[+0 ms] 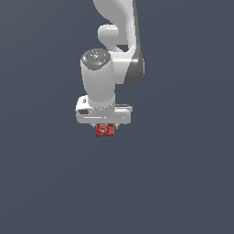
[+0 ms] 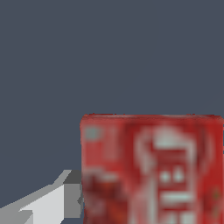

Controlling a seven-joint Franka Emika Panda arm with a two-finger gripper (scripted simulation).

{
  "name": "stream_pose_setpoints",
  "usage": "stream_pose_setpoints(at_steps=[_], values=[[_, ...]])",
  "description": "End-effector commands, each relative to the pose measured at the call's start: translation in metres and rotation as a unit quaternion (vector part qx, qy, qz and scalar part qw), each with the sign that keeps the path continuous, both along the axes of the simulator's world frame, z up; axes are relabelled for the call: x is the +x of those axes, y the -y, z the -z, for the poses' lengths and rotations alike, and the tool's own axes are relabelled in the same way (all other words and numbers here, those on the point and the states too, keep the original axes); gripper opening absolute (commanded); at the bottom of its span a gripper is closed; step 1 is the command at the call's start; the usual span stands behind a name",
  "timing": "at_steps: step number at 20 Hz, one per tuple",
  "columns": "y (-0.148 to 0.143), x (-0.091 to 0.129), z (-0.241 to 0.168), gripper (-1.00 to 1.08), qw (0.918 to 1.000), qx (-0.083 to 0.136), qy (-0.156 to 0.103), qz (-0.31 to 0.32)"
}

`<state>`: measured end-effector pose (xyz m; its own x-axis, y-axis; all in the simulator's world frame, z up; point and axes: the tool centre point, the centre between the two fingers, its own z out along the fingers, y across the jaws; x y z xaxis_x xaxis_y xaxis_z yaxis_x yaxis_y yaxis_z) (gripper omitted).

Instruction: Pick up the object and move it to a goal position.

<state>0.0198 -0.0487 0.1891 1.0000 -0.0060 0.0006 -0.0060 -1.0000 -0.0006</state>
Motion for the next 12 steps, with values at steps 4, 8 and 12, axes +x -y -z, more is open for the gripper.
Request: stream_pose_setpoints(at_steps=[4,8,12], values=[[0.015,-0.010,-0.066,-1.00,1.0000,0.000,0.000,0.000],[0.024,-0.015,-0.109,-1.00,1.0000,0.000,0.000,0.000],[0.032,-0.019,-0.144,-1.00,1.0000,0.000,0.000,0.000]])
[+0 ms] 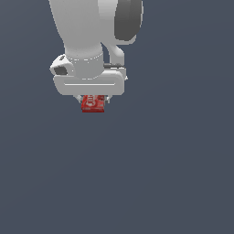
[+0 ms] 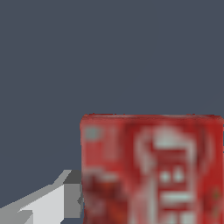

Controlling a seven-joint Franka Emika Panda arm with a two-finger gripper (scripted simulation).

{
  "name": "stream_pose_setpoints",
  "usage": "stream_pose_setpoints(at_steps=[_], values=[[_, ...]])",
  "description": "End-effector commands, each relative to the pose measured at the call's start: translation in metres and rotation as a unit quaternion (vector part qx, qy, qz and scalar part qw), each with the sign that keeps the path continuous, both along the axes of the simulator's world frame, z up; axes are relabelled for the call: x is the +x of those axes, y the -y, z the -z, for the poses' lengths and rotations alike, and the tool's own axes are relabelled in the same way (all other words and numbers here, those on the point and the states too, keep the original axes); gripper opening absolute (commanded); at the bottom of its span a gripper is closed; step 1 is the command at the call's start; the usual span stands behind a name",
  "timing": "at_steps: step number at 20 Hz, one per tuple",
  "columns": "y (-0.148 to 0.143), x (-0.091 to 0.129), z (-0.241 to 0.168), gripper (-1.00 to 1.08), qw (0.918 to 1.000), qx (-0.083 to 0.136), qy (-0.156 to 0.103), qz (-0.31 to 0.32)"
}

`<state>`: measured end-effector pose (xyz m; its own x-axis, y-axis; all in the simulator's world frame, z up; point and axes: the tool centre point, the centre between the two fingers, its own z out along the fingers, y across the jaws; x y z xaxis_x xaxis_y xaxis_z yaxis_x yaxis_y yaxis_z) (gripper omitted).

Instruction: Pick up the object and move it to a goal position.

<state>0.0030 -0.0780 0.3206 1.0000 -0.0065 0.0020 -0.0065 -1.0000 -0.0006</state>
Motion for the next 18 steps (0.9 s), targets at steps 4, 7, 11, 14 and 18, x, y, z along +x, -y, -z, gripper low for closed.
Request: stream_pose_setpoints(at_steps=[4,7,11,14,18], values=[[0.008,-0.004,-0.038,-1.00,1.0000,0.000,-0.001,0.000],[0.012,-0.005,-0.051,-1.00,1.0000,0.000,-0.001,0.000],[0.013,-0.005,-0.061,-1.00,1.0000,0.000,-0.001,0.000],[0.014,-0.004,-0.062,-1.00,1.0000,0.000,-0.001,0.000],[0.013,-0.004,-0.059,-1.00,1.0000,0.000,-0.001,0.000]])
